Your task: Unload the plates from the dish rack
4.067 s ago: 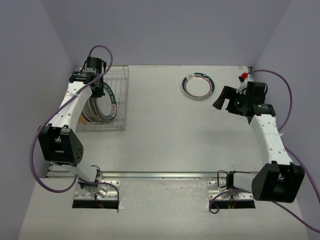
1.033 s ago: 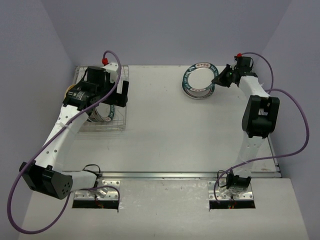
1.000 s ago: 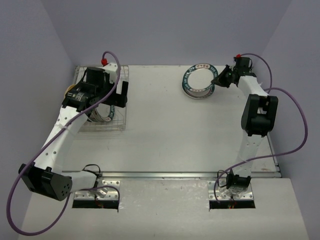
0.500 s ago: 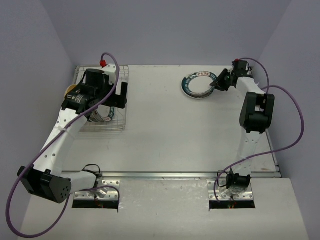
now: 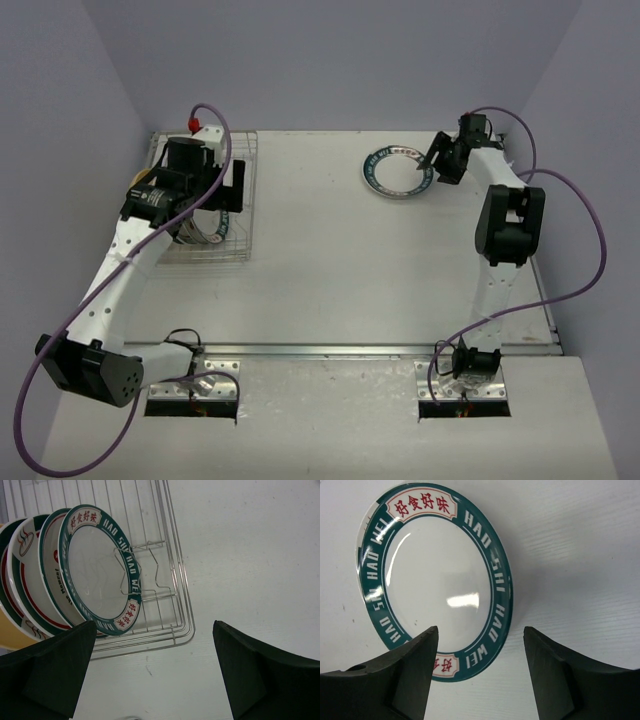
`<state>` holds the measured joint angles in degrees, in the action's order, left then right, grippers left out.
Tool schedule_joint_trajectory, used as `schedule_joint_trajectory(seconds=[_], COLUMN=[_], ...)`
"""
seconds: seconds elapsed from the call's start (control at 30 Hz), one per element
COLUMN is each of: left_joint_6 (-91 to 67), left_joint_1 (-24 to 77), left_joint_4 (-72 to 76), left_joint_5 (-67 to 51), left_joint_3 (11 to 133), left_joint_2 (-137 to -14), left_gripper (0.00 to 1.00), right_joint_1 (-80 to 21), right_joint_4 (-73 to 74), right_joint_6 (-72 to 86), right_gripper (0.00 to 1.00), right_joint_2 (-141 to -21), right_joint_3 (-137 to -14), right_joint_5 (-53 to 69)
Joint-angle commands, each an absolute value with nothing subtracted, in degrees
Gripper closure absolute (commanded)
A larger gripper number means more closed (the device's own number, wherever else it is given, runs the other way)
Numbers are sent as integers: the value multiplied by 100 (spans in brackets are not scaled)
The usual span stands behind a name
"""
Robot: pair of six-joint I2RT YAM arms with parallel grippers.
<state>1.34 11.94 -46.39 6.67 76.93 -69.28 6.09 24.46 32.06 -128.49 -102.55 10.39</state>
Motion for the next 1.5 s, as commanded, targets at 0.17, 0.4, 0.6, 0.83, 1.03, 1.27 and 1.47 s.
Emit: schedule_joint_trajectory(seconds=[0.17,0.4,0.6,0.83,1.03,1.27,1.47], left_joint_6=[-151,-46,-26,-53,-57,-159,-194], left_joint_1=[1061,870,613,571,555,489,280], left_joint_4=[-4275,-4396,-4419,-4544,-4403,-4329,-4272], left_joint_5=[1713,2092,1919,1943,2146,2370,2327], left_joint_3=[7822,7938,8000,8016,8104,8259,8298], left_joint_2=[-6622,-6666,-6865,-7400,-7747,-8180,-8454], left_gripper=[0,1,23,39,50,57,57], right_joint_1=[39,-208,-256,-264,-264,-264,-264], right_joint_4=[2993,2962,2810,2602,2441,2334,2426], right_joint_6=[2293,2066,1738,1556,1462,1459,1451], right_gripper=[25,24,21,1,1,1,1], right_joint_2=[-13038,-12349,-10947,-9361,-7947,-6990,-6801], right_joint_3=[-10889,-10591,-9642,-8045,-6607,-5850,-5816], right_joint_5=[-19,-99,-22,141,303,432,477])
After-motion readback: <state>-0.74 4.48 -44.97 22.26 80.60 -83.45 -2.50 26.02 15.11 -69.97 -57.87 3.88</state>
